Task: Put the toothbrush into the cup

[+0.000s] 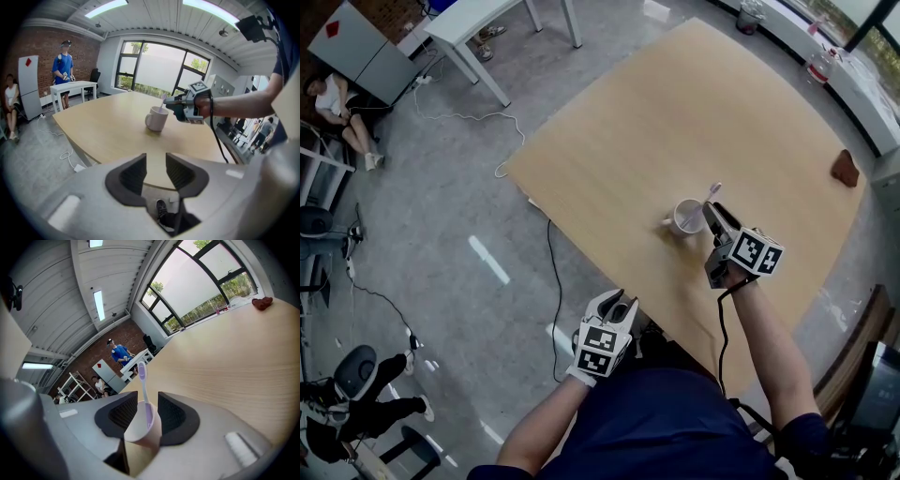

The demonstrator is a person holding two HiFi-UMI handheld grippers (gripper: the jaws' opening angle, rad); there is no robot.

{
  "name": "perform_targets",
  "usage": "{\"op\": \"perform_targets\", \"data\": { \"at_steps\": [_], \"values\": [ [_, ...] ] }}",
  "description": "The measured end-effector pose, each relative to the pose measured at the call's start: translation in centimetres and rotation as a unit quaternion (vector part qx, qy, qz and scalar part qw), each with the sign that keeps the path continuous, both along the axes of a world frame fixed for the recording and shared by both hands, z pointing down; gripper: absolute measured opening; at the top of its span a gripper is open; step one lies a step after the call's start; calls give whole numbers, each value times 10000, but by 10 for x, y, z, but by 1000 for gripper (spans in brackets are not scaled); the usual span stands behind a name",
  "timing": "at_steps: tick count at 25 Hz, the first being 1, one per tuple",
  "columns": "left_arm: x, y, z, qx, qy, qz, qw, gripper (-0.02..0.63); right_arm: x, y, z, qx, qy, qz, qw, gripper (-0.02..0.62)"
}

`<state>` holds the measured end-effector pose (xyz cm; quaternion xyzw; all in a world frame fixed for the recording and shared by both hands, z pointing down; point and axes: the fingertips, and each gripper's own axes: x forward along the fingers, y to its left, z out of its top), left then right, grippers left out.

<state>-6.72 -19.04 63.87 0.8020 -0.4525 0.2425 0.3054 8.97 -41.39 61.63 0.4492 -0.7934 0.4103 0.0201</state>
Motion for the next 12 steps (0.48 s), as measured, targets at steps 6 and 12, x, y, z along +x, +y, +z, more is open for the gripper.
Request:
{"op": "perform_targets", "data": {
  "at_steps": [6, 12],
  "values": [
    [4, 1, -6, 17, 53, 39, 10000, 132, 10, 6, 0, -5, 50, 96, 9999, 140],
    [11, 6, -13, 1, 173, 62, 9998, 132, 17, 16, -3, -11, 38, 147, 9999, 140]
  ]
}}
